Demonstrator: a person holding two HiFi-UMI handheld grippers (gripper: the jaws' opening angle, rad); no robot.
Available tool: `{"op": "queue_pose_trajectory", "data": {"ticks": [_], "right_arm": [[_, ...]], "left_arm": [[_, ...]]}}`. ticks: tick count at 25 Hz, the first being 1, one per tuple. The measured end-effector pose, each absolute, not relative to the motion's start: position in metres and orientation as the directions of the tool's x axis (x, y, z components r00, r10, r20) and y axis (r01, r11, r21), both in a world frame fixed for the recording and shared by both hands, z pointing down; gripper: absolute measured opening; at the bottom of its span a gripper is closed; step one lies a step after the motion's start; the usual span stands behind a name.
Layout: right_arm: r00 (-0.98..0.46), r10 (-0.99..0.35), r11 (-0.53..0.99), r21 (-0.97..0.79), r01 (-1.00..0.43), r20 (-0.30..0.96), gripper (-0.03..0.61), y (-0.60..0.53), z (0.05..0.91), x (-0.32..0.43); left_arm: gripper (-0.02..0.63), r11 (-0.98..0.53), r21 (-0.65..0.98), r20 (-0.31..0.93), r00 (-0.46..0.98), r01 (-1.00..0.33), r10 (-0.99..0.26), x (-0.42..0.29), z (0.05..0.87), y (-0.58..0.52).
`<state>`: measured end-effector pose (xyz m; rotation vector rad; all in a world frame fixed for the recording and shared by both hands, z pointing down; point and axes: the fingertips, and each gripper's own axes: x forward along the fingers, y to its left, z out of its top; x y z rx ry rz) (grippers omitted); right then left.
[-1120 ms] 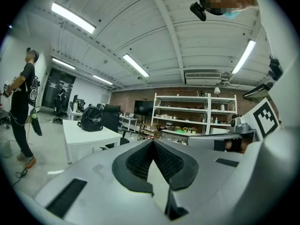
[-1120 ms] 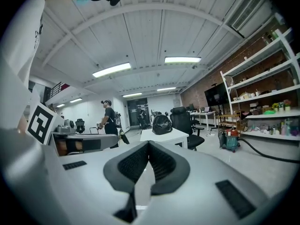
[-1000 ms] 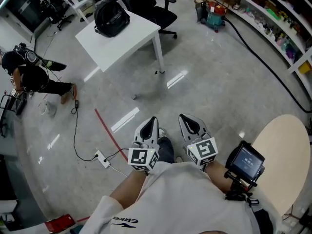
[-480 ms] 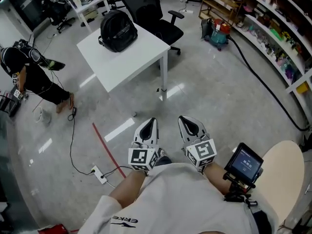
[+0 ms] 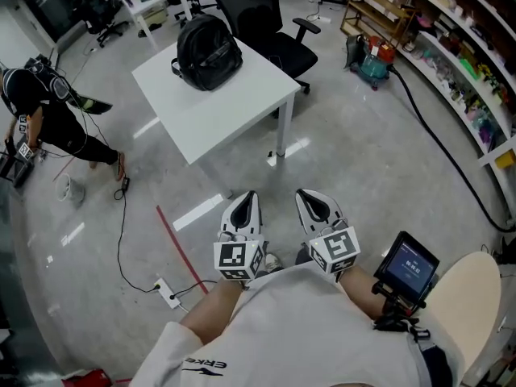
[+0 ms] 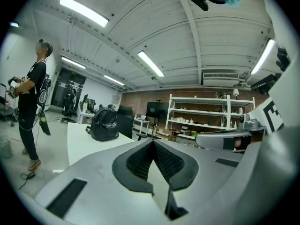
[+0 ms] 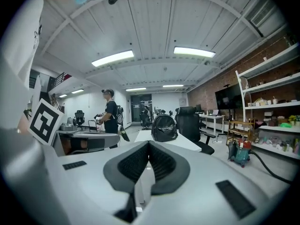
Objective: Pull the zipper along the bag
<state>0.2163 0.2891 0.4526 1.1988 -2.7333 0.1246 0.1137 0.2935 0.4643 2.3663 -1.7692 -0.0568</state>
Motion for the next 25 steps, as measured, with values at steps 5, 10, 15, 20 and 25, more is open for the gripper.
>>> {"op": "queue_pose_trajectory", "data": {"ticks": [5,10,15,20,25], "right_arm": [[-0.711,-0.683,0.72,-0.012,-0.694,0.17,0.003,0.249,0.455,0.195],[-0.751,-0.641,0.759,-0.019,-0.651,0.16,0.003,0.192,0.449,0.19],[-0.781,-0.607,0.786,-0.036,-0.618,0.149,0.003,0.121,0.447,0.198],[-0.811,-0.566,0.814,-0.052,-0.578,0.146,0.003,0.058,0.45,0.21],[-0.839,-0.521,0.841,-0.069,-0.536,0.158,0.003,0.011,0.456,0.214]], "left_arm": [[0.002,-0.228,0.174,0.085,0.246,-0.958,-0.966,0.096,0.469,0.262],[0.002,-0.183,0.205,0.082,0.203,-0.962,-0.976,0.092,0.465,0.212],[0.002,-0.127,0.207,0.076,0.145,-0.97,-0.986,0.098,0.46,0.15],[0.002,-0.065,0.208,0.082,0.084,-0.976,-0.993,0.106,0.46,0.094],[0.002,0.003,0.199,0.097,0.017,-0.98,-0.995,0.111,0.461,0.055]]}}
